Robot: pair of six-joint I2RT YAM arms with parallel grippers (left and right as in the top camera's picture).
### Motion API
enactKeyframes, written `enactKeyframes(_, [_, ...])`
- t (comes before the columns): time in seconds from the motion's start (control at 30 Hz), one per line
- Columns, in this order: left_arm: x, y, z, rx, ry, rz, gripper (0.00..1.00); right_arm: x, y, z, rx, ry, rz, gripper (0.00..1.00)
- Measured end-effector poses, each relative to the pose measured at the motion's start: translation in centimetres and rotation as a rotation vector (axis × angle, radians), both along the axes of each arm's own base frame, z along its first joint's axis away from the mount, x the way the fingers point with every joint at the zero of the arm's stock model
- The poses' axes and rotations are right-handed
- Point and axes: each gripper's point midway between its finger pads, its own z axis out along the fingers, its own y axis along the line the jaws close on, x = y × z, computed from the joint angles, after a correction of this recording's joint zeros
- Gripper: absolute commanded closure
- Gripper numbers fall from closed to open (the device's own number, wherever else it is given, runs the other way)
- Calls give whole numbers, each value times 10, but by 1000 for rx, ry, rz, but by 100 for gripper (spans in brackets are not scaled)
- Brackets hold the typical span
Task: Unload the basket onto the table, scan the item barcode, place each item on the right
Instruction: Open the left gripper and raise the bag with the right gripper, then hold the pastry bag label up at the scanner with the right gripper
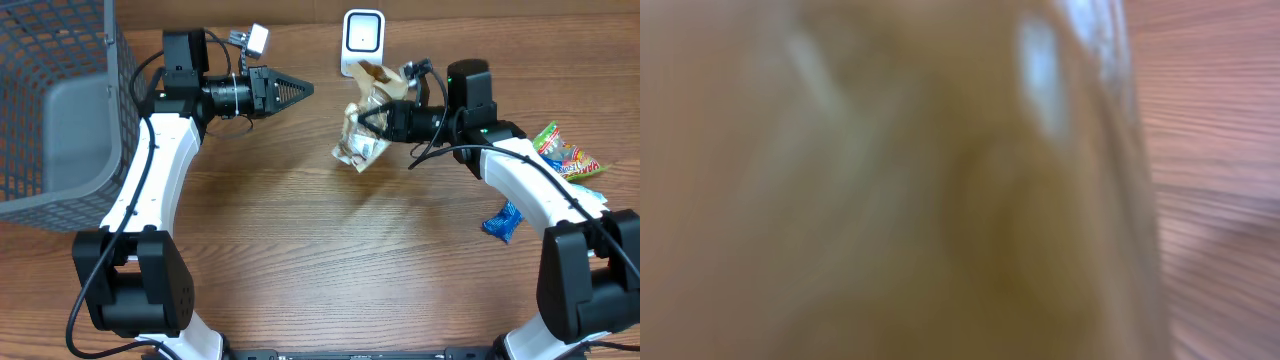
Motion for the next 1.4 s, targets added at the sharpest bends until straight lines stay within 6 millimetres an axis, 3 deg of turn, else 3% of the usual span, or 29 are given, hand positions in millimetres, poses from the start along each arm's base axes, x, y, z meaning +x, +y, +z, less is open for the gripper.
enactKeyframes(0.03, [3,3,-7,35,18,32,85,1,-3,-5,-33,3,-16,91])
enactKeyframes(0.1, [10,12,-28,136,68,116,66,4,-13,-22,-188,14,-74,96])
enactKeyframes(0.17, [16,24,-46,238,106,199,48,13,-22,-26,-363,-26,-141,96])
enactKeyframes(0.3, [22,49,-73,401,160,323,22,51,-27,6,-614,-269,-313,96])
enactKeyframes(0.33, [22,55,-78,435,169,344,8,59,-26,17,-662,-346,-362,96])
enactKeyframes(0.37, [22,60,-82,467,182,366,0,66,-26,28,-698,-410,-408,96])
enactKeyframes(0.53, [23,80,-95,576,202,443,0,90,-24,75,-861,-691,-581,96])
enactKeyframes(0.63, [26,89,-99,623,200,480,0,105,-29,80,-964,-796,-624,96])
enactKeyframes(0.9, [29,104,-103,694,196,536,0,146,-20,51,-1206,-1047,-566,96])
enactKeyframes(1.2, [29,106,-104,706,195,545,0,168,3,16,-1379,-1335,-360,96])
enactKeyframes(1.3, [29,106,-104,706,195,545,0,173,3,0,-1418,-1368,-272,96])
enactKeyframes(1.4, [29,106,-104,706,195,545,0,178,-3,1,-1430,-1402,-263,96])
